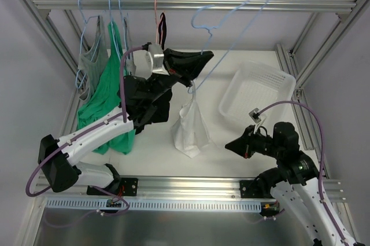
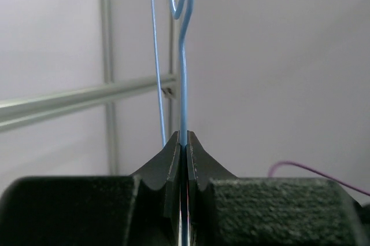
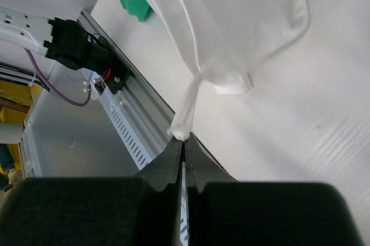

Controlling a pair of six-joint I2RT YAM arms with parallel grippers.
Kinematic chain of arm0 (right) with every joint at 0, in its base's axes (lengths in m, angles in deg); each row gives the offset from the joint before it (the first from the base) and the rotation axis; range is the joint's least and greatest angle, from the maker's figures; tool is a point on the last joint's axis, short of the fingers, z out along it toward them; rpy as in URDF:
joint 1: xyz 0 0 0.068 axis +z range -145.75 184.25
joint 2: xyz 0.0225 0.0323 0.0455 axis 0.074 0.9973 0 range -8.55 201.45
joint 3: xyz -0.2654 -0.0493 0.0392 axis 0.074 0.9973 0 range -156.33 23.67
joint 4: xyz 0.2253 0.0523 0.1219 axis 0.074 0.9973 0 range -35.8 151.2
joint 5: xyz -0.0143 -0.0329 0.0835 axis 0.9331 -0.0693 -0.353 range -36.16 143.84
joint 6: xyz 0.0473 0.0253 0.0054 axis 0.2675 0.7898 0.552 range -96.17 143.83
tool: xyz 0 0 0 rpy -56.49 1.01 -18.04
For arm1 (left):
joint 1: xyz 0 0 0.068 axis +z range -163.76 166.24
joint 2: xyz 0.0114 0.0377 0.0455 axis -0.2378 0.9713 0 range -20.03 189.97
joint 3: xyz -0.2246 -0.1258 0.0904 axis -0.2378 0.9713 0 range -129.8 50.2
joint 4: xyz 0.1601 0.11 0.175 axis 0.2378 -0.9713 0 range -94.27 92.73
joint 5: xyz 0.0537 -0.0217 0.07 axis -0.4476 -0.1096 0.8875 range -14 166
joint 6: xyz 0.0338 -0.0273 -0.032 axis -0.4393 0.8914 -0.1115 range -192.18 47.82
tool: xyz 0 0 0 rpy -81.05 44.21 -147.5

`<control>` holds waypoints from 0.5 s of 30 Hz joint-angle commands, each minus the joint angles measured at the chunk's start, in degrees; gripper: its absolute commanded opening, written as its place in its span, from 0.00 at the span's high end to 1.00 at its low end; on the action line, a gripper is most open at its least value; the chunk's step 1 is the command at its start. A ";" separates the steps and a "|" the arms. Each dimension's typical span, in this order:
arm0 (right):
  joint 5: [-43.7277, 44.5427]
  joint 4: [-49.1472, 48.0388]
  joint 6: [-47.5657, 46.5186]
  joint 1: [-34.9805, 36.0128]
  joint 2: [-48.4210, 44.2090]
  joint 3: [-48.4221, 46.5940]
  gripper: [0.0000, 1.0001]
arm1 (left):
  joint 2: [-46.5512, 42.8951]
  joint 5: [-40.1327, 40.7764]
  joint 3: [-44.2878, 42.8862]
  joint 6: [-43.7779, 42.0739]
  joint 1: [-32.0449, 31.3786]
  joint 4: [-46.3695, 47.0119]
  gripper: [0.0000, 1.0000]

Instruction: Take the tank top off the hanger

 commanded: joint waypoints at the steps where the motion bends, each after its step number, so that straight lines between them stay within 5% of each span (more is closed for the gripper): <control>1: 2.82 5.66 -3.33 0.44 -1.26 0.02 1.00 | -5.01 9.97 2.69 -9.86 -0.53 11.66 1.00; 5: 4.14 5.57 -3.68 0.53 1.02 -0.77 1.00 | -9.05 13.34 8.06 -15.13 -0.62 15.16 1.00; 10: 7.31 5.05 -4.30 0.71 4.89 -1.91 1.00 | -10.11 16.92 14.74 -19.98 -0.62 30.37 1.00; 15: 6.08 3.20 -4.21 0.97 6.12 -2.35 0.96 | -14.15 15.79 14.14 -17.80 -0.62 21.27 1.00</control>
